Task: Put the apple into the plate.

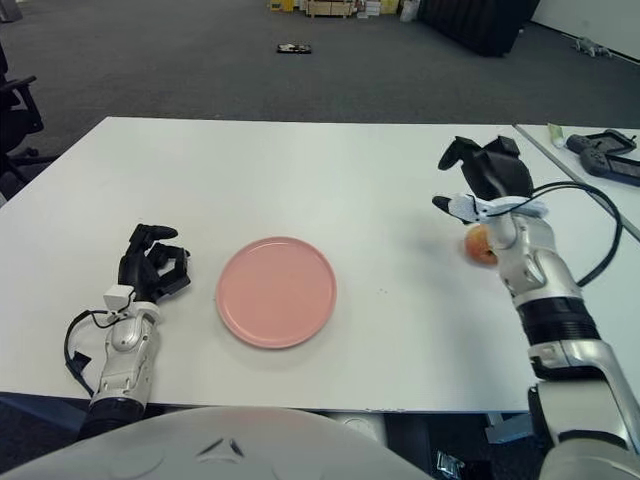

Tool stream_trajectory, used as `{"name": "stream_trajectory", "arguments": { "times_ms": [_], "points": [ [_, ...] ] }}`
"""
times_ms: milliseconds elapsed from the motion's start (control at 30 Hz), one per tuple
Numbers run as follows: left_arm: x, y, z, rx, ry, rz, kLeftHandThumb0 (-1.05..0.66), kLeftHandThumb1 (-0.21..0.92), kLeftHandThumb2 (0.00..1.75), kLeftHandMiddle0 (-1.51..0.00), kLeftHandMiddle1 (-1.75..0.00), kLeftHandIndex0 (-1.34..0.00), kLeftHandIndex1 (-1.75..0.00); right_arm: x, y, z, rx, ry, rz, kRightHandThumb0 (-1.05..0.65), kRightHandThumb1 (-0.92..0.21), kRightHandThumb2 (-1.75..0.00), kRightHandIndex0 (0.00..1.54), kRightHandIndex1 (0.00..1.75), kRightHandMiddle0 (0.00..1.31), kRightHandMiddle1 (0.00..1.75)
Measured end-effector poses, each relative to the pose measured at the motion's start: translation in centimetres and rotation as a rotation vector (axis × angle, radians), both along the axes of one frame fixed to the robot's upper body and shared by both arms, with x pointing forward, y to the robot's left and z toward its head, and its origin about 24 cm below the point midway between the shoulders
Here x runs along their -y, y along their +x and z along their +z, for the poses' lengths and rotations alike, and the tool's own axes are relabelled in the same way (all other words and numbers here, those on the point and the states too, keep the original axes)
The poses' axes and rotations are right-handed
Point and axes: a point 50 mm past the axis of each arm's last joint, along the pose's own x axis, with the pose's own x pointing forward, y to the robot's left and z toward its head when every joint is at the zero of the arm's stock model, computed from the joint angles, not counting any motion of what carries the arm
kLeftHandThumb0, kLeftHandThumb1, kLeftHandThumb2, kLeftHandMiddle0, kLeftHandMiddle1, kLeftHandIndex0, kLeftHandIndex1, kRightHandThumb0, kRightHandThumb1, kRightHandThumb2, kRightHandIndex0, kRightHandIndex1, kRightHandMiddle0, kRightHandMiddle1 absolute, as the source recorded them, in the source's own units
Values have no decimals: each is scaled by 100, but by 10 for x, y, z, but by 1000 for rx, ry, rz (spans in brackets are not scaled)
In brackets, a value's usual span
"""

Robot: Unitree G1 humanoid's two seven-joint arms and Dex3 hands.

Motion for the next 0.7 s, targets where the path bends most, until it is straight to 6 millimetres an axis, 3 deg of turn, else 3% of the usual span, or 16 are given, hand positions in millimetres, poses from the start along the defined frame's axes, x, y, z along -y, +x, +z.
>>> {"name": "stream_trajectory", "arguments": {
  "times_ms": [100, 300, 700],
  "points": [
    [0, 0, 0, -1, -1, -1, -1, 40, 118, -55, -161, -40, -175, 6, -4, -3, -54, -58, -15, -98, -61, -59, 0, 2, 0, 5],
    [2, 0, 0, -2, -3, -4, -1, 41, 118, -55, -161, -39, -175, 17, -6, -6, -108, -130, -50, -104, -73, -38, 0, 0, 0, 0],
    [1, 1, 0, 2, -11, -4, -1, 42, 117, -55, -161, -39, -175, 62, -19, -46, -230, -161, -211, -105, -70, -26, 0, 0, 0, 0]
  ]
}}
